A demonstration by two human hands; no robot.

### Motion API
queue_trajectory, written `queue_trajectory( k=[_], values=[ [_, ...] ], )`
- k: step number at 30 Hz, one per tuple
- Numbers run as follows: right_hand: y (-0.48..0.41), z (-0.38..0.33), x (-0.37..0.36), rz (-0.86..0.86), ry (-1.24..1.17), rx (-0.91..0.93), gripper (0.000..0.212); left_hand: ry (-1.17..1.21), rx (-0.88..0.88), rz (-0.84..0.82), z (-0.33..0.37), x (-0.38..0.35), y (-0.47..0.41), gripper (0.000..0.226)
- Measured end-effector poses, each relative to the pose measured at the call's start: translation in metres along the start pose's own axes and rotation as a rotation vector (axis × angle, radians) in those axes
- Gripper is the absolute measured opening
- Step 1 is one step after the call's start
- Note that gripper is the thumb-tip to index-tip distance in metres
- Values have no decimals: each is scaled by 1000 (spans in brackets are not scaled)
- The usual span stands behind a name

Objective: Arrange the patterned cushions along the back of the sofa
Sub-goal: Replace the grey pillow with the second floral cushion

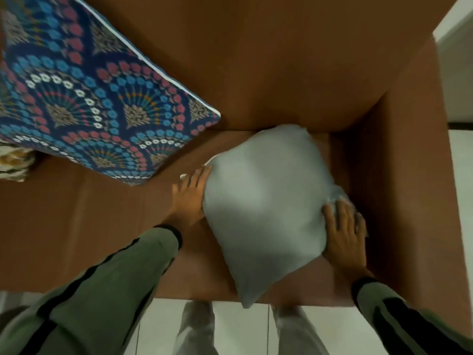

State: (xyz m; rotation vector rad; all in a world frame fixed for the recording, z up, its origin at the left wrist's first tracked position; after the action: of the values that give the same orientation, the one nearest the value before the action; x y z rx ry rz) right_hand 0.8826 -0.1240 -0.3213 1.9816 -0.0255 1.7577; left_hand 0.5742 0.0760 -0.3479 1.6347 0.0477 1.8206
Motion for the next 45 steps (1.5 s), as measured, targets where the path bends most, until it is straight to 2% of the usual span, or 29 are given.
queue_trajectory(
  k=[3, 6, 8, 9, 11, 13, 16, 18, 21, 25, 29, 31, 33, 35, 37, 39, 40, 41, 43, 44, 45],
  values=[
    [-8, 4, 25, -25, -253, 67, 67, 185, 54, -29, 3, 4, 13, 97],
    [-7, 21, 88, 8, -580, 123, 47, 263, 64, -65, 8, 40, 34, 101],
    [-18, 39, 125, 21, -831, 37, 37, 384, 52, -42, 13, 69, 45, 104],
    [-26, 45, 147, 28, -911, -23, 37, 507, 40, 5, 15, 91, 50, 97],
    [-47, 56, 189, 89, -948, -95, 23, 756, 28, 58, 20, 126, 51, 75],
    [-73, 63, 233, 164, -942, -128, 10, 853, -3, 35, 28, 157, 44, 71],
    [-111, 63, 272, 76, -991, -151, 28, 817, -34, -52, 43, 194, 32, 78],
    [-129, 59, 280, -33, -990, -148, 38, 787, -17, -68, 45, 210, 20, 73],
    [-143, 50, 276, -73, -1005, -150, 34, 744, 21, -7, 41, 222, 5, 78],
    [-151, 50, 256, -32, -995, -141, 19, 641, 90, 60, 35, 211, -14, 100],
    [-158, 57, 232, -85, -929, -167, 38, 495, 113, 78, 35, 193, -31, 106],
    [-156, 65, 224, -80, -857, -193, 45, 399, 103, 90, 39, 191, -33, 100],
    [-151, 68, 227, -32, -782, -169, 41, 173, 1, 200, 48, 203, -32, 83],
    [-147, 66, 247, 148, -700, -141, 32, -30, -168, 354, 57, 226, -29, 69],
    [-139, 44, 284, 436, -512, -82, 21, -160, -298, 415, 57, 245, -33, 69],
    [-124, -13, 319, 695, -526, 65, 14, -313, -322, 315, 43, 251, -50, 82],
    [-118, -53, 328, 734, -574, 191, 15, -404, -303, 212, 35, 247, -62, 92],
    [-116, -97, 328, 703, -573, 342, 23, -497, -279, 105, 28, 239, -72, 103],
    [-120, -178, 299, 484, -353, 565, 48, -650, -231, -37, 18, 224, -83, 120],
    [-127, -200, 275, 376, -201, 604, 63, -699, -206, -67, 13, 219, -85, 118],
    [-135, -208, 253, 295, -59, 602, 74, -732, -191, -69, 10, 217, -84, 107]
  ],
)
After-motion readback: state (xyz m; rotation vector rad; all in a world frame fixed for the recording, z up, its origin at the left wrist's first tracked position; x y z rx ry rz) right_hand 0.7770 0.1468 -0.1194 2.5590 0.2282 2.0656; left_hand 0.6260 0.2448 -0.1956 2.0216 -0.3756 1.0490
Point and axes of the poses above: each hand's wrist, its own y-axis away from the middle knuckle, its own x-axis out of the back of the hand, z = x × y, the point moved 9 cm from there along -y, towards the middle knuckle, and after that the axes turned 3 degrees about -x, right-handed, at the moved point
